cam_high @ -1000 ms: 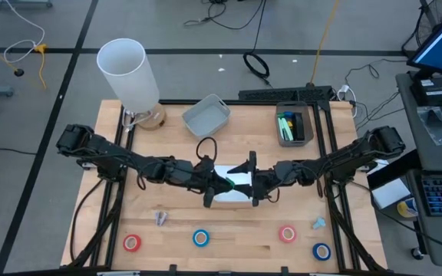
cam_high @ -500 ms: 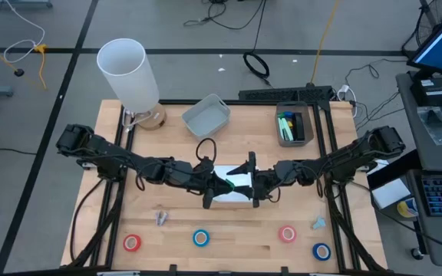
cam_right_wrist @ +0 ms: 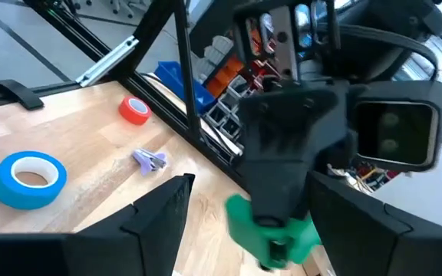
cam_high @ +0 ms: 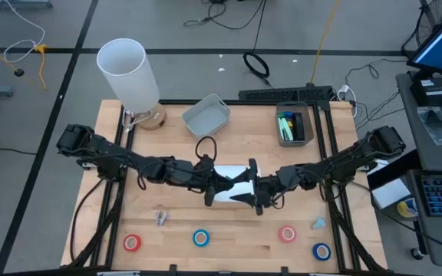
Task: Pick and place Stapler, Stapler remover, tape
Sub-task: Put the green stapler into the black bin
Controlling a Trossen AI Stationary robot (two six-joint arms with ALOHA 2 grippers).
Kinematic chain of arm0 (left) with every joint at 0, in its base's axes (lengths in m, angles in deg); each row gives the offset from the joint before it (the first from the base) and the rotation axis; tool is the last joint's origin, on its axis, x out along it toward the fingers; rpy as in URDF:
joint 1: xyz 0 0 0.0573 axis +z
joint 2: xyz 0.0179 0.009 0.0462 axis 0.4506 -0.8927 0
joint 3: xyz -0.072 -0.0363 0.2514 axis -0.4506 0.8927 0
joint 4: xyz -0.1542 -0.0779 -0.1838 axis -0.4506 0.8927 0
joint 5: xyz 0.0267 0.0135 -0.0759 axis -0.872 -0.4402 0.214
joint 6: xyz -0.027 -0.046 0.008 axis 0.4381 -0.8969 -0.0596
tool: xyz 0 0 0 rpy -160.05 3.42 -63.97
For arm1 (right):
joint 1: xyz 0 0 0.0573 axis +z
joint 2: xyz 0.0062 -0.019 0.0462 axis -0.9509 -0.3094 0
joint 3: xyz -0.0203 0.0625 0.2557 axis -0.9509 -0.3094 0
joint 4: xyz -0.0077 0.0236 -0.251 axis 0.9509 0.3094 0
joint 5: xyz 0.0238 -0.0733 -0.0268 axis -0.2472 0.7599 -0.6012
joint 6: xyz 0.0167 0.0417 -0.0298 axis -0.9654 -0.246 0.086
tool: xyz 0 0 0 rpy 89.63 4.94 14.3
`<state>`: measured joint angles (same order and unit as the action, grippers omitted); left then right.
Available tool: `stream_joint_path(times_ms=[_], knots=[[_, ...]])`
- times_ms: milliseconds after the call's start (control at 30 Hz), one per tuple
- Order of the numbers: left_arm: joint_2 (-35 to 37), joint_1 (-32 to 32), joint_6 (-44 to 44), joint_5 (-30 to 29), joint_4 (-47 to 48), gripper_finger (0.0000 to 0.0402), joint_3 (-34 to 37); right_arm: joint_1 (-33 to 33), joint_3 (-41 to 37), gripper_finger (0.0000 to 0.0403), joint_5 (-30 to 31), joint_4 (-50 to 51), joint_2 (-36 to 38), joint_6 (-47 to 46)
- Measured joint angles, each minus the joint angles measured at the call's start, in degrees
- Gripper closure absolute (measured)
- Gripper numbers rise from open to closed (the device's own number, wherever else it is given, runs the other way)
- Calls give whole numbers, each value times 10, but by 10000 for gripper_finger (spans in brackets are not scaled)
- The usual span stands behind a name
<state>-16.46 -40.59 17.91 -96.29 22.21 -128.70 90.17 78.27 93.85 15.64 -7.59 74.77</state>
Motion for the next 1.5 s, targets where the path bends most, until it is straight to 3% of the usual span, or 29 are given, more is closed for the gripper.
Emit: stream_joint_path(times_ms=[800, 1033, 1500], knots=[[0, -10, -4, 18, -16, 325, 0, -17, -2, 149, 18, -9, 0, 9], [0, -10, -5, 18, -17, 325, 0, -34, -2, 149, -24, -11, 0, -5], [1, -4, -7, 19, -17, 325, 0, -39, -2, 163, -28, -10, 0, -9]])
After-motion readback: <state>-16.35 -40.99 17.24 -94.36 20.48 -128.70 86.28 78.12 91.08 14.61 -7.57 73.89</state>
